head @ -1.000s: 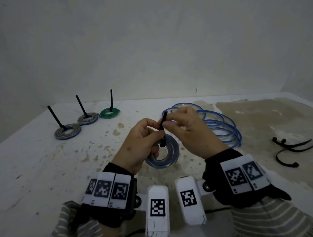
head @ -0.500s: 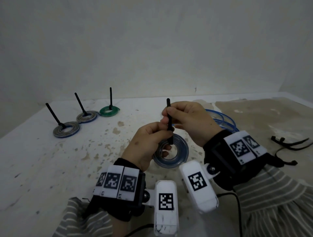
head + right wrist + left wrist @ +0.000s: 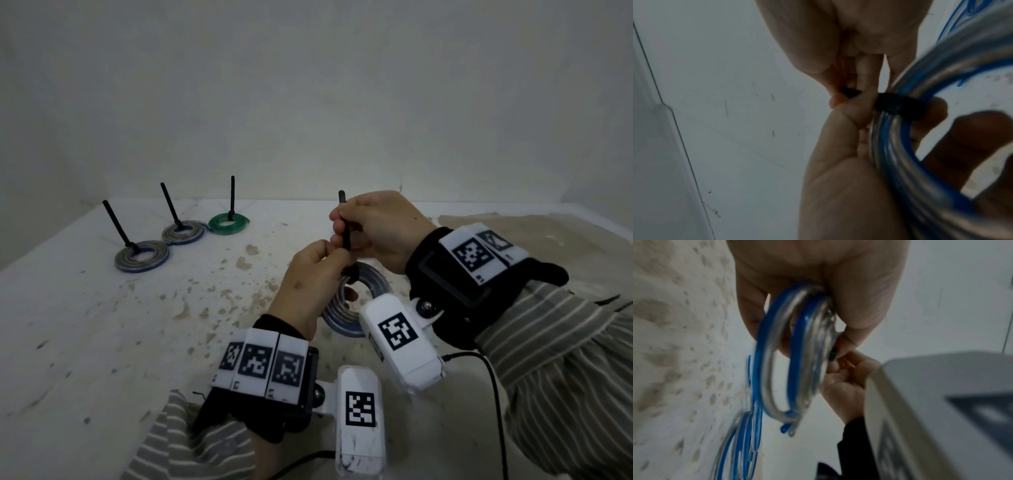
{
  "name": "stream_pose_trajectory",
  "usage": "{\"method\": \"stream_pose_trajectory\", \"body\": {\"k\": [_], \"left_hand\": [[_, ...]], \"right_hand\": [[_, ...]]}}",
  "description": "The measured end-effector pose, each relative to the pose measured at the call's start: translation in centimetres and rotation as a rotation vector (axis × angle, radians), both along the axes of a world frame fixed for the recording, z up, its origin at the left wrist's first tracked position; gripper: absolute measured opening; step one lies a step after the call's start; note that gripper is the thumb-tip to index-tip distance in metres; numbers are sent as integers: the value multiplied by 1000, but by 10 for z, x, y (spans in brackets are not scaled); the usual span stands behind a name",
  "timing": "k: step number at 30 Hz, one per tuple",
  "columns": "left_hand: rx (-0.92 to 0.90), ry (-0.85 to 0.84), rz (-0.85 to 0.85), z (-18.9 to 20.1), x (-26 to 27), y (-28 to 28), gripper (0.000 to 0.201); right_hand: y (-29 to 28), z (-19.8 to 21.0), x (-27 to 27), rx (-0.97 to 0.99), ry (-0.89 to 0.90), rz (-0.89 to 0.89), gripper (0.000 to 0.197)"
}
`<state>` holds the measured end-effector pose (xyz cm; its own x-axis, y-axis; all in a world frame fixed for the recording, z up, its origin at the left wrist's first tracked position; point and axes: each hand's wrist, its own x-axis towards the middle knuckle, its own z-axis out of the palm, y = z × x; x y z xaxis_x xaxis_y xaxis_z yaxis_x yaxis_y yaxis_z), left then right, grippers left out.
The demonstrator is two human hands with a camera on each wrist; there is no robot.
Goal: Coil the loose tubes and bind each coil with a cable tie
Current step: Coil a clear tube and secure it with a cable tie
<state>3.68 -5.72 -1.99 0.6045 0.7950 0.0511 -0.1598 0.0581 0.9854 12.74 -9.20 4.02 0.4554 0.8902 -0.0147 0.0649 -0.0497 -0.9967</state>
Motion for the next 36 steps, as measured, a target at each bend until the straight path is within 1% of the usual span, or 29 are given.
{"method": "stream_pose_trajectory", "body": {"k": [3,4,6,9,12,14,18,21,23,25,27,29,31,33,36], "left_hand": [[2,-18,-1,-2,0,1,24],[7,-15,3,-4,0,2,27],[16,3,7,-4,-3,3,20],[4,40,-10,-5,-5,4,27],[-18,45,-41,-3,-4,1,27],[-24,49,-48,-3,-5,1,28],[-44,60,-66,-6,-12,4,24],[-34,117,-21,-8,-19,8,20],[-11,125,43,-8,-21,10,19],[-3,100,100,-5,-21,11,19],[-11,74,132,-1,-19,10,16],[-28,57,133,2,-19,8,13],[-25,68,95,3,-25,8,11],[-3,120,19,5,-35,11,10],[26,192,-27,9,-46,15,9]], "right_hand": [[1,-2,-2,20,-72,-12,22],[1,-3,-3,20,-92,-16,22],[1,-5,-3,6,-98,-33,23],[4,-5,2,-51,-102,-89,24],[9,-3,10,-120,-148,-136,21],[12,-1,12,-143,-175,-133,18],[5,-2,12,-126,-188,-28,18],[-7,-5,14,-101,-174,91,17],[-15,-7,15,-153,-159,168,18],[-22,-13,15,-259,-167,271,19],[-26,-23,12,-315,-257,348,19],[-28,-28,8,-274,-304,343,14],[-27,-29,10,-213,-294,291,8],[-25,-26,14,-177,-268,232,7],[-24,-26,17,-165,-257,236,8]]}}
